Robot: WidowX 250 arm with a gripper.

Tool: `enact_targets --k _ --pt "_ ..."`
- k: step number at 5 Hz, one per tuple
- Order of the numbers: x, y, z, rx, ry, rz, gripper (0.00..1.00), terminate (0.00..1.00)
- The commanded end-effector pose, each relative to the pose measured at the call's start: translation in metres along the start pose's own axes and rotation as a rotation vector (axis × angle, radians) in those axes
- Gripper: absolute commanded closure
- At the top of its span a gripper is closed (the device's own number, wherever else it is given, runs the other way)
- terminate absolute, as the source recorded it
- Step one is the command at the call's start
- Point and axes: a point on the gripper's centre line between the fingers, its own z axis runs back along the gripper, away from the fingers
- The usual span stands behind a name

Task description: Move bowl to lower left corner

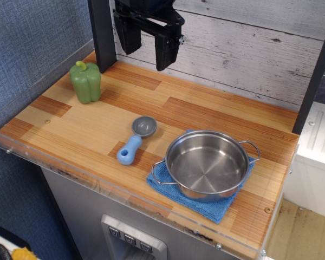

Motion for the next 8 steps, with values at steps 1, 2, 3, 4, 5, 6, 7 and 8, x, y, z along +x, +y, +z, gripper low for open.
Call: enact_targets --k 1,2,3,4,5,6,7,8 --pt "0.0 0.0 0.0 0.0 0.0 0.0 0.0 0.0" --pt "0.0 -0.014 -0.002 -0.018 -0.007 -0.014 0.0 0.0" --pt "0.0 -0.04 -0.004 -0.052 -0.03 -0.079 0.0 0.0" --pt "-0.011 -0.072 -0.003 -0.066 -0.071 -0.146 0.0 0.0" --pt "-0.021 -0.1 -0.012 -0.116 -0.076 -0.165 0.0 0.0" --pt "-0.029 -0.128 -0.019 -0.082 -0.036 -0.127 0.0 0.0" --pt "-0.036 -0.152 -0.031 -0.099 -0.014 -0.044 0.0 0.0" --pt "-0.041 -0.175 -0.043 -0.106 0.031 -0.007 0.0 0.0"
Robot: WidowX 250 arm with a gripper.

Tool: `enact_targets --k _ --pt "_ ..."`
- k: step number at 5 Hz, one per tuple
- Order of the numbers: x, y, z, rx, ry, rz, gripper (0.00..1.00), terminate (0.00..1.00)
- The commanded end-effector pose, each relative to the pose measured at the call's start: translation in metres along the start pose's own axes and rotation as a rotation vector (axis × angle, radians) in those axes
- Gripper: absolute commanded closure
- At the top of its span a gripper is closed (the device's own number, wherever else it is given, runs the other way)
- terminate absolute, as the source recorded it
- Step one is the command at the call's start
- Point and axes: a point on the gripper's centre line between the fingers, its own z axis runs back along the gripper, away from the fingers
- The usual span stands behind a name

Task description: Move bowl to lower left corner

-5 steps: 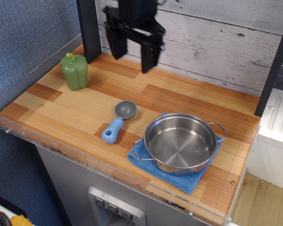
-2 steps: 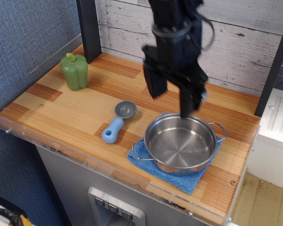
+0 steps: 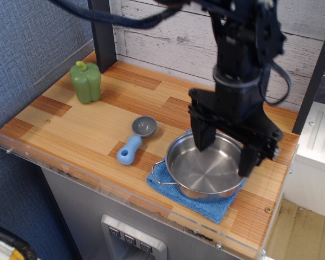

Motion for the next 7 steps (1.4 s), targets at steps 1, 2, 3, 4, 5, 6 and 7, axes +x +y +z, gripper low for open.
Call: enact_targets --k 1,2,3,4,5,6,7 --pt "0.0 -0.028 -0.015 0.02 0.041 0.066 0.0 0.0" --pt "0.004 -0.029 -0.028 0.011 0.069 0.082 0.0 0.0" --pt "0.009 -0.026 -0.031 0.031 0.059 0.076 0.0 0.0" --pt "0.015 -0.019 -0.032 0.034 0.046 0.073 0.0 0.0" --pt "0.019 -0.016 -0.04 0.023 0.059 0.067 1.0 0.0" --pt "0.021 -0.018 -0.044 0.024 0.065 0.058 1.0 0.0" --pt "0.022 -0.018 -0.045 0.024 0.068 0.055 1.0 0.0"
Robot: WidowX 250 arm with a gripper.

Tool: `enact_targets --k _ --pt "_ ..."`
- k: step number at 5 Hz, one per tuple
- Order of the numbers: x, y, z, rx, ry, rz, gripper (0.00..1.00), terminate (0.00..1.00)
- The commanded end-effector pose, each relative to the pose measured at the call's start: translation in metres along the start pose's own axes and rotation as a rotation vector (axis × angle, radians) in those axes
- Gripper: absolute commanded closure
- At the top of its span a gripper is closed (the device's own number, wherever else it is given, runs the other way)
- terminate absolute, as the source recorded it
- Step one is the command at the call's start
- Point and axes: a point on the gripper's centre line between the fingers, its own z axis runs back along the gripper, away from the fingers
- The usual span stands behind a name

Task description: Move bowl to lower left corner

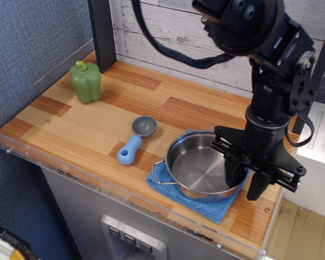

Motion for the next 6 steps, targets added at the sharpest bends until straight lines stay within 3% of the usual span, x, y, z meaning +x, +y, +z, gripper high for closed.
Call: enact_targets --k 1,2,4,6 --pt "0.007 -0.001 0.015 0.001 -0.058 -0.012 1.0 0.0" --pt "0.007 0.003 0.028 0.017 -0.096 -0.022 1.0 0.0" --pt "0.007 0.036 0.083 0.044 -0.234 0.012 1.0 0.0" --pt "-0.036 0.097 0.1 0.056 -0.247 0.151 1.0 0.0"
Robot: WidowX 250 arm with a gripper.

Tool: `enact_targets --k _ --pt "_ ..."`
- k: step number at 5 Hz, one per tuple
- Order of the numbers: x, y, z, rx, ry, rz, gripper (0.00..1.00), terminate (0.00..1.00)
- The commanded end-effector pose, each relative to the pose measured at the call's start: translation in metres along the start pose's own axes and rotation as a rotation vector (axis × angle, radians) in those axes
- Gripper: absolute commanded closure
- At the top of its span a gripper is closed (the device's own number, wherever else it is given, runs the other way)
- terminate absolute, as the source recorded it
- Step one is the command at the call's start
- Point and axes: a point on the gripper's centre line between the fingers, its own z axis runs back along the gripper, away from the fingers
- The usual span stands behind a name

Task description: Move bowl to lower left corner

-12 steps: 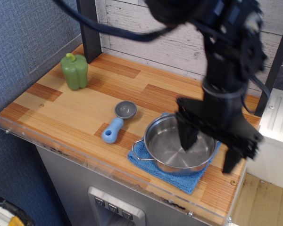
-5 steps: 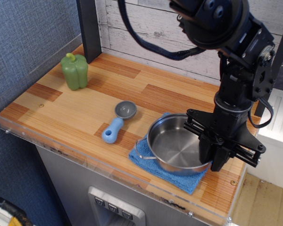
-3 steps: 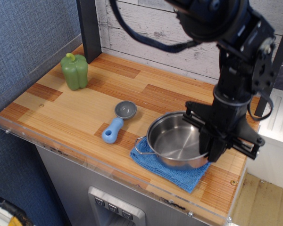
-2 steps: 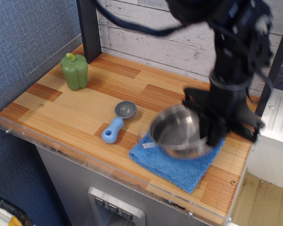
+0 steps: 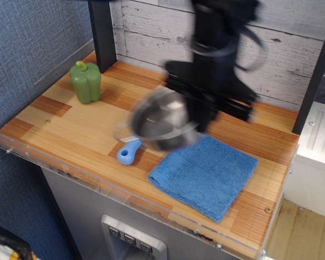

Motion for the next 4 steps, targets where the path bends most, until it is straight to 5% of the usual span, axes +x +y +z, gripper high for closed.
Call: enact_targets --k 1,3,4 --pt "-0.031 0.059 0.018 0.043 -0.012 0.138 1.0 0.0" --pt "-0.033 0.103 -0.004 0.08 0.029 0.164 1.0 0.0" --pt "-0.017 0.119 -0.02 0.101 -0.028 0.081 1.0 0.0"
